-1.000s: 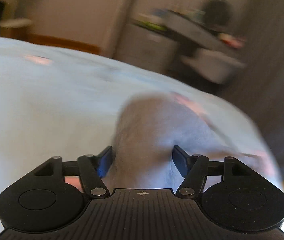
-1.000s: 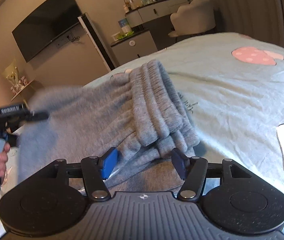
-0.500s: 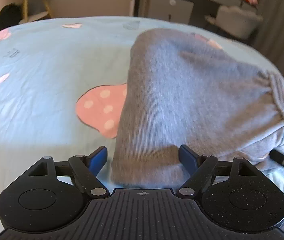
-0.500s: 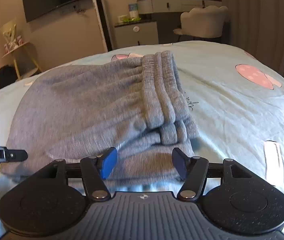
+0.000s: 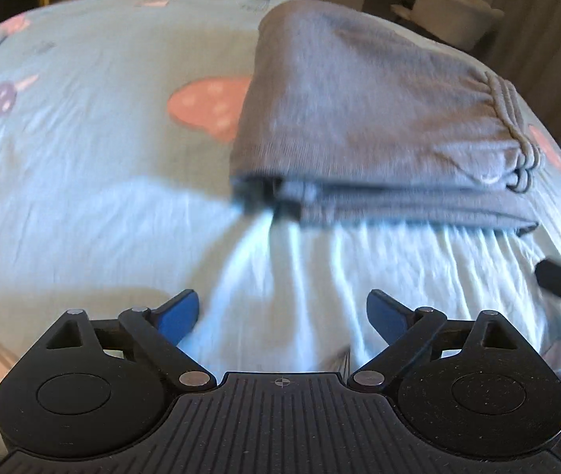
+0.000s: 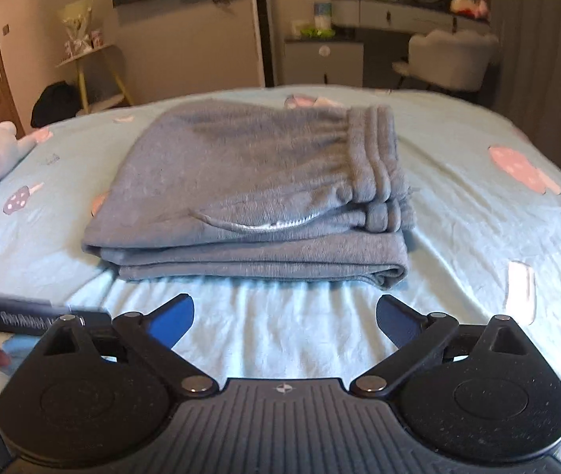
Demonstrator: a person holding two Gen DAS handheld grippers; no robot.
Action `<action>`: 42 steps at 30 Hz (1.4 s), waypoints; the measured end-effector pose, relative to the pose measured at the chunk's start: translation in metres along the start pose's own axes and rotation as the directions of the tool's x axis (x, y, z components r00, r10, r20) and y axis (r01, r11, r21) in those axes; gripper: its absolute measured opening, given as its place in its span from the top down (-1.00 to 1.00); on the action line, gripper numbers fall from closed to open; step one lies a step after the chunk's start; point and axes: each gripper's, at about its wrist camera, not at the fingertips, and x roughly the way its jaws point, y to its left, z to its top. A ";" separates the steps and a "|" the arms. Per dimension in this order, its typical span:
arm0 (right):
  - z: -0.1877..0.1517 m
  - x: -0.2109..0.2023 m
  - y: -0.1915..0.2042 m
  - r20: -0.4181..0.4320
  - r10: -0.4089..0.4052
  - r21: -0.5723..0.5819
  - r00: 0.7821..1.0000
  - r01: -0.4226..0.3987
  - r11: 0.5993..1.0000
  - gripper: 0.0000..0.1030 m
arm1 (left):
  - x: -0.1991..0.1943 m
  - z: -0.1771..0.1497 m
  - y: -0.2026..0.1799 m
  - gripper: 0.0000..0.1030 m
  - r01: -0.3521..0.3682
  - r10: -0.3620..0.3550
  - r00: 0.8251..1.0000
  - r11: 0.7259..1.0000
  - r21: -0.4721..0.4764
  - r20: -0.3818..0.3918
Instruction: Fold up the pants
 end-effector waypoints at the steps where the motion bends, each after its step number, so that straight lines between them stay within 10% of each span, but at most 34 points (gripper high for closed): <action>1: -0.001 -0.005 0.002 0.005 -0.030 0.002 1.000 0.030 1.000 -0.92 | -0.001 -0.005 -0.002 -0.86 -0.013 0.013 1.000 1.000 0.003 0.001; 42: 0.006 0.022 0.020 -0.050 -0.129 -0.040 0.990 0.127 0.991 -0.92 | -0.011 -0.007 -0.012 -0.87 0.049 -0.060 0.993 0.992 0.113 0.105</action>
